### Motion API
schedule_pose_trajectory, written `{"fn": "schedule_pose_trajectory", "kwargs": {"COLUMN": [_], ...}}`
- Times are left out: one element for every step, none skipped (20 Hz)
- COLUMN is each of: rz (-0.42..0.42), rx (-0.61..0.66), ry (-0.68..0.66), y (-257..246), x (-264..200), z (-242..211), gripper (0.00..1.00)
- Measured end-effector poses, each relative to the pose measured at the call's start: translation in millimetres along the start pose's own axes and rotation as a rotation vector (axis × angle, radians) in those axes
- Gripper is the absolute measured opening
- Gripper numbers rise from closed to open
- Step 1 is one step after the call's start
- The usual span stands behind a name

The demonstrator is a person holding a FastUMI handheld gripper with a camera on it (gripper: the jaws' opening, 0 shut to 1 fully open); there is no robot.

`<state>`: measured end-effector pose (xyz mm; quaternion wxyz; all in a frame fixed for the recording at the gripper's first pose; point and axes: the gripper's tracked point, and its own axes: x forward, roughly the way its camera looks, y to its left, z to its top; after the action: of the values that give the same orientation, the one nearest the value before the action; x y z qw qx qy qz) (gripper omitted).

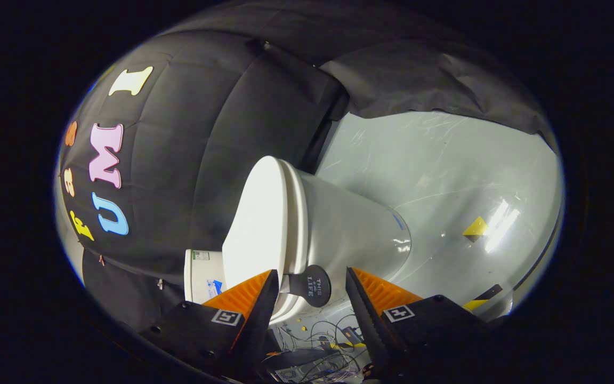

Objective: Open the toilet lid.

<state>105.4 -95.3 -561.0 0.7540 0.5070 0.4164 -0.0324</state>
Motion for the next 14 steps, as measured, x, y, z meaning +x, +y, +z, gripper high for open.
{"fn": "schedule_pose_trajectory", "kwargs": {"rz": [-0.004,-0.012,-0.006,0.020,0.052,0.044,0.037,0.028,0.017,0.017,0.029,0.036,0.044,0.044], "rx": [0.003,0.009,0.027,0.046,0.050,0.005,-0.061,-0.119,-0.150,-0.146,-0.118,-0.105,-0.116,-0.133], "ry": [0.008,0.032,0.034,0.038,0.019,0.034,0.020,0.019,0.022,0.020,0.016,0.005,-0.007,-0.025], "y": [-1,-4,-5,1,7,7,9,12,15,20,27,34,41,48], "x": [4,8,11,8,2,2,-1,1,-1,-5,-10,-13,-18,-21], "z": [-1,-3,-3,-6,2,-4,-7,-6,-6,-4,-1,1,1,0], "gripper": [0.81,0.67,0.53,0.40,0.26,0.12,0.11,0.12,0.12,0.11,0.11,0.08,0.07,0.07]}}
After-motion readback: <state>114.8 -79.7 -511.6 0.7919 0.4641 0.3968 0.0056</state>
